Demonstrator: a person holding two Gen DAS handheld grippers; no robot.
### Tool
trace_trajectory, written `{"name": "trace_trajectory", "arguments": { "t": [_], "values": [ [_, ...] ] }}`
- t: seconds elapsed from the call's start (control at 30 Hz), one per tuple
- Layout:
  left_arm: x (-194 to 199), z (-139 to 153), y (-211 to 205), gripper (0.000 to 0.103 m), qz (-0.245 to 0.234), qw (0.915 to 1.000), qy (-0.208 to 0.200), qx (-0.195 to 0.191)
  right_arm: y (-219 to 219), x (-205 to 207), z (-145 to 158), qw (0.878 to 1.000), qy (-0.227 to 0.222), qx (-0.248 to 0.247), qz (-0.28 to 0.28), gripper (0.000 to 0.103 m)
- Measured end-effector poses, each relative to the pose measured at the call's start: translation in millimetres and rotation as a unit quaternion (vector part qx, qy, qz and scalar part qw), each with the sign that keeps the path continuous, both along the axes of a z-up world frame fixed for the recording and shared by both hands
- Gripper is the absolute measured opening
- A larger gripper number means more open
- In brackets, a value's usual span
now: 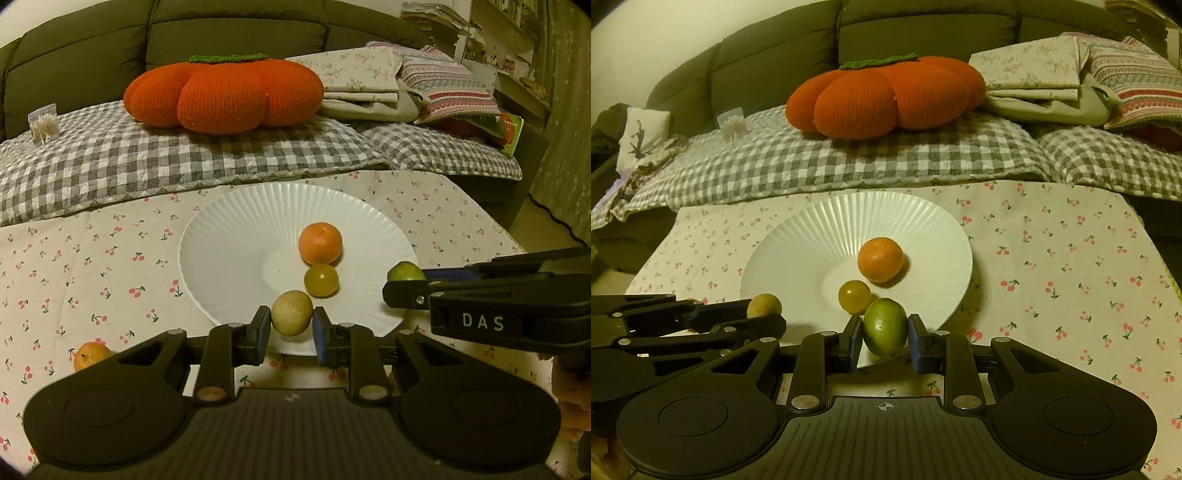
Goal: Organize fruits
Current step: 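Carry both fruits onto the white plate and open both tools, then lift both open tools away from the plate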
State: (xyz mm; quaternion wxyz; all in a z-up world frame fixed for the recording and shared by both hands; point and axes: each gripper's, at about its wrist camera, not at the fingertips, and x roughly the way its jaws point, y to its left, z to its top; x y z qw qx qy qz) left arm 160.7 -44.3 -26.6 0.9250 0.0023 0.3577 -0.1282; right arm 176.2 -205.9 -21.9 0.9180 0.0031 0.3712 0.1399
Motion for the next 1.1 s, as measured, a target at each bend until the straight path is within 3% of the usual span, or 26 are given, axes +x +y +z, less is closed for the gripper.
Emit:
{"name": "trace_trajectory", "arguments": {
  "t": [0.47,0.57,0.7,1.1],
  "values": [
    [2.5,-3.2,3.7,0.023,0.001,1.0000,0.003,0.000,-1.2,0.8,-3.2,1.000,0.005,0.002,0.001,0.028],
    [1.1,-1.4,5.7,0.034,0.004,1.0000,0.000,-0.004,-2.4,0.5,-1.6,1.000,0.003,0.004,0.001,0.028],
    [-4.3,3.4,9.6,0.039,0.006,0.9999,-0.003,-0.008,-4.8,-1.1,1.9,1.000,0.003,0.008,0.000,0.041],
    [-24.8,10.8,23.6,0.069,0.016,0.9997,-0.003,-0.021,-5.5,-18.9,12.8,1.000,-0.010,0.000,0.011,0.061]
  ]
}}
